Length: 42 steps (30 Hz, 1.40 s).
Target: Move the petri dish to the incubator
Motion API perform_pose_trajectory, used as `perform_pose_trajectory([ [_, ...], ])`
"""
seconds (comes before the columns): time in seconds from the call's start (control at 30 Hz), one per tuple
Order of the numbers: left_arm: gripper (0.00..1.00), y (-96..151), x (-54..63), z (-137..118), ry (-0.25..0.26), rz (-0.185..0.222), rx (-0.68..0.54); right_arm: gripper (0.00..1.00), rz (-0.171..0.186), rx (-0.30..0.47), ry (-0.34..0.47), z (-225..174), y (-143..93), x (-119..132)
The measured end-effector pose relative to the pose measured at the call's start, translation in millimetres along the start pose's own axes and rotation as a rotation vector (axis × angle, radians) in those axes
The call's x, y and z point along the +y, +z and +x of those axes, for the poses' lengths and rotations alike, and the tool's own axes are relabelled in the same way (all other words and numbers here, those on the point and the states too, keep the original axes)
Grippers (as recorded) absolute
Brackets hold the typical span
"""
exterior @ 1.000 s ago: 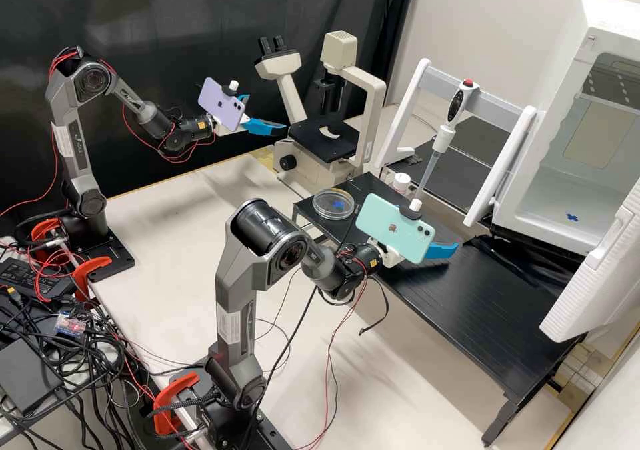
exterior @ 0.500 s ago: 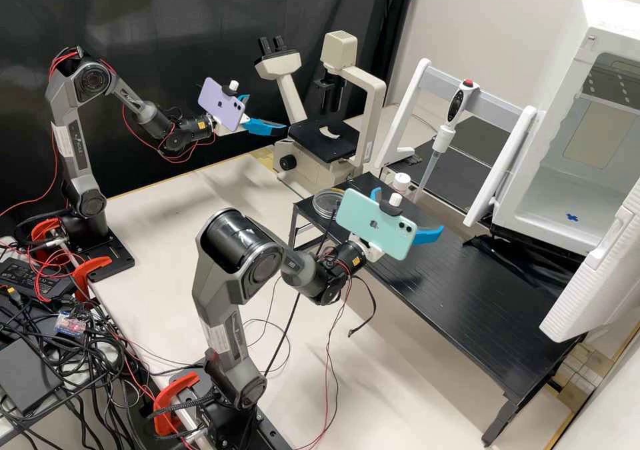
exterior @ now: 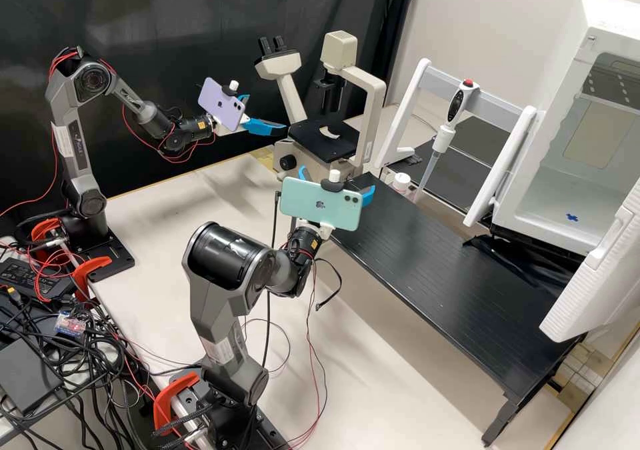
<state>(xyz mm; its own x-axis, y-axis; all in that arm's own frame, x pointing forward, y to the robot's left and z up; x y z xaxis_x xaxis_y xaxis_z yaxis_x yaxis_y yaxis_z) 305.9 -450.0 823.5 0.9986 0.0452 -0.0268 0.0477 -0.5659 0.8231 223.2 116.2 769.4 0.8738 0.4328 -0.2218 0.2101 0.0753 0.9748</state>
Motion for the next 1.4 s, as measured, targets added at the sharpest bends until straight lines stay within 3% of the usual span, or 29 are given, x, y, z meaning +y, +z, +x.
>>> perform_pose_trajectory([
  [0.27, 1.0, 0.0, 0.0, 0.0, 0.0, 0.0, 0.0, 1.0, -0.033, -0.018, -0.099, 7.6, 6.6, -25.3],
  [0.57, 1.0, 0.0, 0.0, 0.0, 0.0, 0.0, 0.0, 1.0, -0.015, -0.116, -0.124, 10.6, 28.4, -34.5],
  [0.77, 1.0, 0.0, 0.0, 0.0, 0.0, 0.0, 0.0, 1.0, -0.013, -0.13, -0.119, 11.2, 33.4, -34.2],
  [0.8, 1.0, 0.0, 0.0, 0.0, 0.0, 0.0, 0.0, 0.0, -0.009, -0.127, -0.115, 11.3, 33.4, -33.7],
  [1.4, 1.0, 0.0, 0.0, 0.0, 0.0, 0.0, 0.0, 0.0, 0.062, -0.128, -0.115, 15.9, 40.7, -31.2],
])
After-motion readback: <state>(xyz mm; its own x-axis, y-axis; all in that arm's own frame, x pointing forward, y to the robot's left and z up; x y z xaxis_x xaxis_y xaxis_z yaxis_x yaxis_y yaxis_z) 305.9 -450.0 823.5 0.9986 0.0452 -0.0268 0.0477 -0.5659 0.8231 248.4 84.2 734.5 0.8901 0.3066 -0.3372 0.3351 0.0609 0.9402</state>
